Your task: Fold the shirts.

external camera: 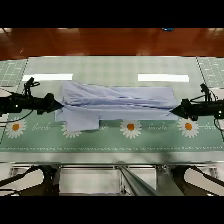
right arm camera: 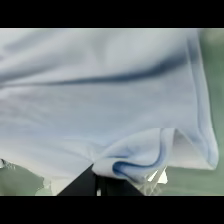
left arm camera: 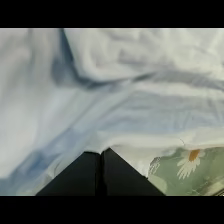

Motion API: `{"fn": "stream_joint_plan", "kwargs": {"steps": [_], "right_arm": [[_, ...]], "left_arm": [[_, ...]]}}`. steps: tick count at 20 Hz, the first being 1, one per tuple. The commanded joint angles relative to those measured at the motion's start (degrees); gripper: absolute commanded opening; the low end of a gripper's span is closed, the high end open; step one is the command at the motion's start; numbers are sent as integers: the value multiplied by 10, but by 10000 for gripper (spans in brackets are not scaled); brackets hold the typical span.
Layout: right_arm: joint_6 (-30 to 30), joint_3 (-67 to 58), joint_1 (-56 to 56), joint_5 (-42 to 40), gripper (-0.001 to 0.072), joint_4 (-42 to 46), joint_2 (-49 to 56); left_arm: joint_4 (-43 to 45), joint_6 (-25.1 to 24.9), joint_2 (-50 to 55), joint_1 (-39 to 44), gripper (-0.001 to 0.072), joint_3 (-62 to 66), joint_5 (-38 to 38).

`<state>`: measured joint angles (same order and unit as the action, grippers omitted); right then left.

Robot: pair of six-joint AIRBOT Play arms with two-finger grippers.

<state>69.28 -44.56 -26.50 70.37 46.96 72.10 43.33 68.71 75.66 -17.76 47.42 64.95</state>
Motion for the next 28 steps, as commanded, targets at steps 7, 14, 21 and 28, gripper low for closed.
{"fn": "stream_joint_plan", "kwargs": {"steps": [7,14,21,28], "right_arm": [[31,-256,82,-34,30,-9,204],[37,-307,86,-40,30,-5,276],[57,-338,60,-2,408,3,276],[70,-232,-98,-42,410,102,57]], "left_arm": [[-56,34,230,35,17,268,32],[-56,66,317,38,17,395,55],[-27,84,330,19,505,414,124],[17,43,78,-64,505,297,-40]]}}
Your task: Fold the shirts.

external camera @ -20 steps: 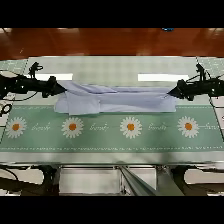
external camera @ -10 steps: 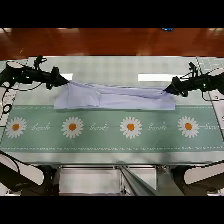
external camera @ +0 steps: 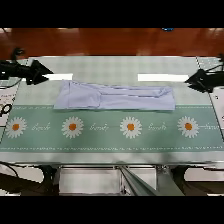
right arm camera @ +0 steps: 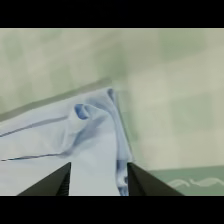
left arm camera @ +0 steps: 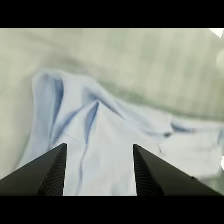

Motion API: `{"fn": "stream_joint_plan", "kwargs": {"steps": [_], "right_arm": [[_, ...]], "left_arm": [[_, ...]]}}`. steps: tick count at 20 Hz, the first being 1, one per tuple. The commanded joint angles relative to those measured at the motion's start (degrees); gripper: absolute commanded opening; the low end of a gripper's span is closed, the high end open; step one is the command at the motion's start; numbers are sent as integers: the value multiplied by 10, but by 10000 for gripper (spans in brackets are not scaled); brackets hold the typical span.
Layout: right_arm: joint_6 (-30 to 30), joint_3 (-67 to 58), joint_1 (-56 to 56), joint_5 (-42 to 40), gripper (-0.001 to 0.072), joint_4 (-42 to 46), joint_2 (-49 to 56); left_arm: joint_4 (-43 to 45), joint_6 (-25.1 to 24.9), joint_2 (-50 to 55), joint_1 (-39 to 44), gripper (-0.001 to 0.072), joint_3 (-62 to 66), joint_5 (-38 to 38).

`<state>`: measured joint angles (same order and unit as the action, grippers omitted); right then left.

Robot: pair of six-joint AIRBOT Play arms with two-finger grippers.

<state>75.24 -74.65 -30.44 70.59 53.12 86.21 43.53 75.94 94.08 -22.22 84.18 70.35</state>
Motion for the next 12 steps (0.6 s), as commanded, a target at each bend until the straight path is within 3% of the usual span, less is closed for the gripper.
{"fn": "stream_joint_plan", "kwargs": {"steps": [1,3,5,8,12], "right_arm": [[10,128,-73,-83,410,27,-109],[-1,236,-80,-150,415,-26,-124],[-52,276,-71,-166,416,-113,-94],[-76,262,-36,-154,416,-182,-17],[-63,205,18,-138,416,-186,68]], "left_arm": [[15,-39,-161,-10,505,-137,-146],[15,-57,-264,29,505,-282,-235],[15,-65,-325,72,505,-378,-275],[15,-65,-330,123,505,-406,-260],[9,-65,-328,159,505,-402,-267]]}}
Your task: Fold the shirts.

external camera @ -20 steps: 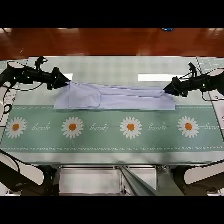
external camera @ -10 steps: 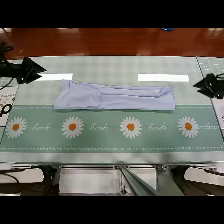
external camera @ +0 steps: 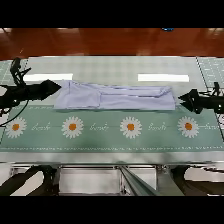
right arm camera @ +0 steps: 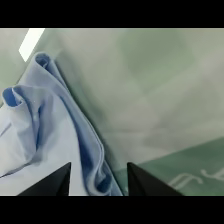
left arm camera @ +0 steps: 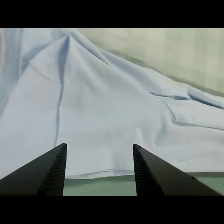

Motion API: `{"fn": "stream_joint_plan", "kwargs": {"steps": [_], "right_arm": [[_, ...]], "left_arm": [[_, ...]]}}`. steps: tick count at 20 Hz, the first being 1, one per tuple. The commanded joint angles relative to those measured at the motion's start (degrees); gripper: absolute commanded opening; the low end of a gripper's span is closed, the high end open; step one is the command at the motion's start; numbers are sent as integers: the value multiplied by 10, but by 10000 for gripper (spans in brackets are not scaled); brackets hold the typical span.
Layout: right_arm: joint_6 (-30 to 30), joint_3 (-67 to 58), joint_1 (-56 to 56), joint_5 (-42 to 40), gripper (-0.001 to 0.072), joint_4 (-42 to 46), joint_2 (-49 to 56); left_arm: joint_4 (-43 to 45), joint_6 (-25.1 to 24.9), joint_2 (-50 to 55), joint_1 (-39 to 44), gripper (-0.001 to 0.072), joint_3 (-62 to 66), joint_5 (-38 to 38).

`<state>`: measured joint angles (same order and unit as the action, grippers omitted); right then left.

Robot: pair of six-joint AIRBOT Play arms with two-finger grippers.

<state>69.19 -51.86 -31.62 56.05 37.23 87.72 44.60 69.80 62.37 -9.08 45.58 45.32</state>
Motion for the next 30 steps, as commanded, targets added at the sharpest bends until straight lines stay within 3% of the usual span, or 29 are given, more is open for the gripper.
{"fn": "stream_joint_plan", "kwargs": {"steps": [1,5,6,7,8,9,10,14,17,23,27,30], "right_arm": [[1,-40,41,15,416,-28,70],[7,-100,97,15,405,-42,117],[7,-112,111,11,315,-40,120],[6,-122,122,13,112,-39,120],[3,-131,128,22,30,-35,116],[4,-137,129,36,30,-26,107],[4,-137,128,51,30,-11,90],[37,-129,127,99,30,111,-40],[63,-104,128,118,30,159,-172],[102,-55,128,155,30,161,-404],[118,-55,128,180,30,159,-471],[122,-55,128,191,30,157,-490]], "left_arm": [[-1,-3,-10,30,505,-15,-17],[-2,-3,-10,31,505,-15,-21],[-2,-3,-10,30,505,-15,-23],[-2,-3,-10,31,503,-15,-23],[-2,-3,-10,31,442,-15,-23],[-2,-3,-10,31,193,-15,-22],[-9,-5,-10,33,21,-15,-24],[-26,-12,11,111,17,12,-28],[-26,-12,98,216,16,97,-26],[-26,52,382,401,16,411,76],[-26,111,522,488,16,556,156],[-42,134,570,542,17,594,182]]}}
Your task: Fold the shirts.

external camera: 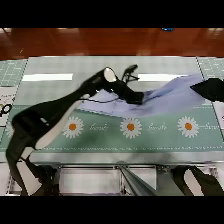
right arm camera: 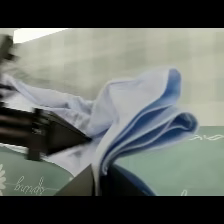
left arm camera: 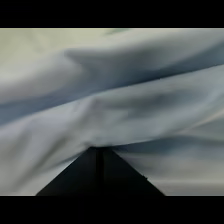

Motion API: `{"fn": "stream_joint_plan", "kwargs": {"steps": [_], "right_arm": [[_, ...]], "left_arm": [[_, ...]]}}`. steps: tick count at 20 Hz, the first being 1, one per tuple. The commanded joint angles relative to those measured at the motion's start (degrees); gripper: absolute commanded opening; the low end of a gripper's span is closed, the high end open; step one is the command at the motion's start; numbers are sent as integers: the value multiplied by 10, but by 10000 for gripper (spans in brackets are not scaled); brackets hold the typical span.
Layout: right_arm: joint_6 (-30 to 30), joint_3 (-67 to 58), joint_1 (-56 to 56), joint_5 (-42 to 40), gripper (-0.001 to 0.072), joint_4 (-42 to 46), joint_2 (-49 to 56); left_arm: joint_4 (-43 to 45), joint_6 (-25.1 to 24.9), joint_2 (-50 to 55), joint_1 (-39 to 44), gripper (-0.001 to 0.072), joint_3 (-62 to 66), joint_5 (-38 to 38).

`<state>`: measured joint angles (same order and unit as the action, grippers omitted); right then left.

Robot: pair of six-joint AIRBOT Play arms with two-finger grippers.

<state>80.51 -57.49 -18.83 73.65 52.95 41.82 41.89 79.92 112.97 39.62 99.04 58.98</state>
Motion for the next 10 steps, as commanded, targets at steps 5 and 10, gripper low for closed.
{"fn": "stream_joint_plan", "kwargs": {"steps": [5,10], "right_arm": [[10,1,1,24,30,-2,-31],[37,1,89,-18,30,-34,-9]], "left_arm": [[-55,22,70,59,17,62,45],[-51,-20,-28,-91,17,22,98]]}}
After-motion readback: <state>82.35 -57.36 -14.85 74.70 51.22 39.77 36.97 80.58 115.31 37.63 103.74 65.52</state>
